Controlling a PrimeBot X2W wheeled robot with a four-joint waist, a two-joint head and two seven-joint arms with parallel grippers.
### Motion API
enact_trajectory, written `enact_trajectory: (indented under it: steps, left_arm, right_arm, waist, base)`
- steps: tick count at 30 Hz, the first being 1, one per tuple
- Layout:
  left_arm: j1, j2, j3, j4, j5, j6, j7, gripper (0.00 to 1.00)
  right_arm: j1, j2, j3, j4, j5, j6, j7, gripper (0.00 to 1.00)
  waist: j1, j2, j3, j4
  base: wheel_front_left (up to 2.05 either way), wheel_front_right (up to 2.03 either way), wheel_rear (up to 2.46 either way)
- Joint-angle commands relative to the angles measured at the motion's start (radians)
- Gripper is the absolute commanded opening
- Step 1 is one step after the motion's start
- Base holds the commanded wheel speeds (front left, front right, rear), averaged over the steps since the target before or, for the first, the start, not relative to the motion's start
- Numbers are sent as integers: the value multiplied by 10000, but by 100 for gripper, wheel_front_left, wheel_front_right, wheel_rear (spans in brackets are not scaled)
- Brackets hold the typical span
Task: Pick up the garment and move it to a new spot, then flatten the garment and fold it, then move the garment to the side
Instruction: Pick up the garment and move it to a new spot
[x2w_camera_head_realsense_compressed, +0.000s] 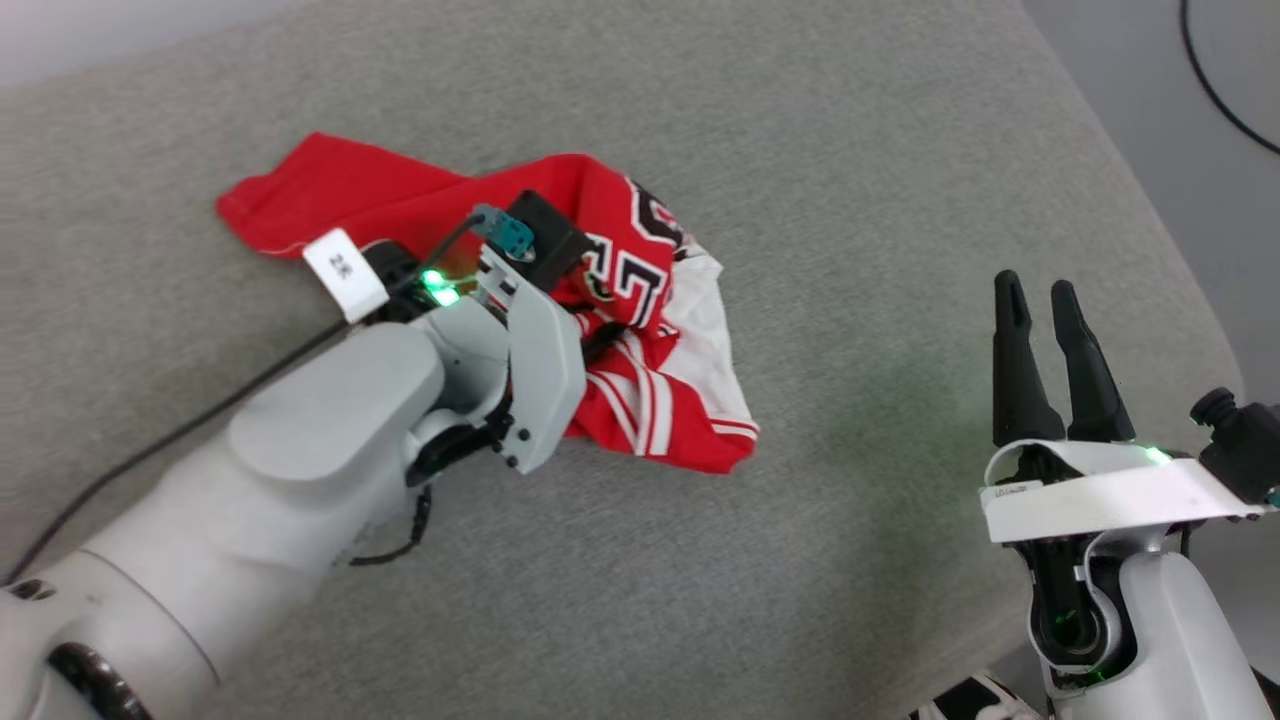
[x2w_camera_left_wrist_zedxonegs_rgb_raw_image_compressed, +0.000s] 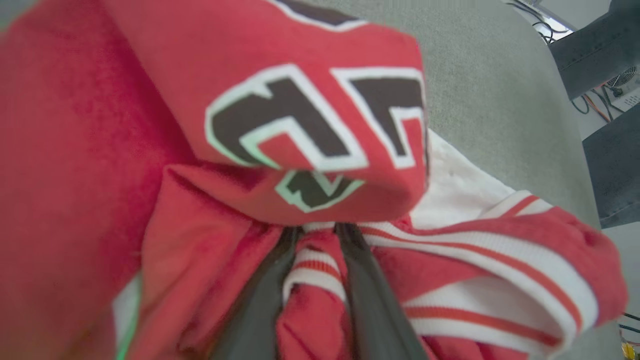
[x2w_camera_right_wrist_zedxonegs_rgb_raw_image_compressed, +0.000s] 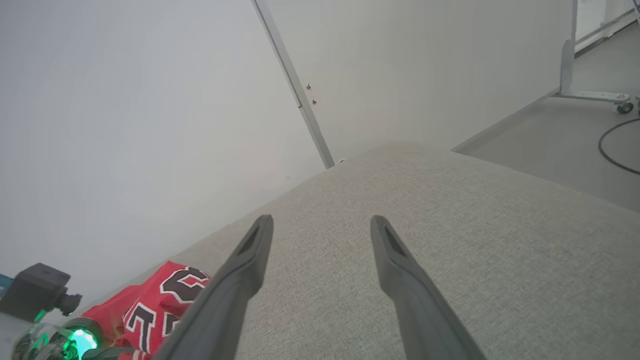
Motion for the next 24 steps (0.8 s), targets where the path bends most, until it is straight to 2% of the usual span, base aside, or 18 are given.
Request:
enact_trajectory:
  steps: [1,2,8,13,20,24]
  left_arm:
    - [525,262,-337,521,-99,240,-115,89]
    - [430,157,-313,403,-208,216,-391,100]
    - [176,-220,-125,-597,-1179,147,-2028,100]
    - [508,-35,-121,-1086,-1681,145,-3118,100]
    - [2066,160,196,-770,-2522,145,-4662,100]
    - [3237,105,610,-201,-2743,145,-5084,100]
  right_arm:
    - [-64,24,32,68,-278,4,-6,100]
    - [-50,21,22,114,-407,4,-6,100]
    - [25,16,-88,315,-1212,4,-6,100]
    - [247,13,-205,512,-1838,4,-6,100]
    - [653,-448,-186,818,-2470,4,-8,100]
    - [1039,-881,-238,976,-2658,4,-6,100]
  waist:
    - [0,0,-405,580]
    - [0,0,-535,771]
    - [0,0,-1268,2003]
    - [0,0,-1817,3054]
    - [0,0,-2350,4280]
    - [0,0,-2578,4928]
  base:
    - [0,0,0]
    - [0,0,0]
    - [0,0,0]
    - [0,0,0]
    - [0,0,0]
    - [0,0,0]
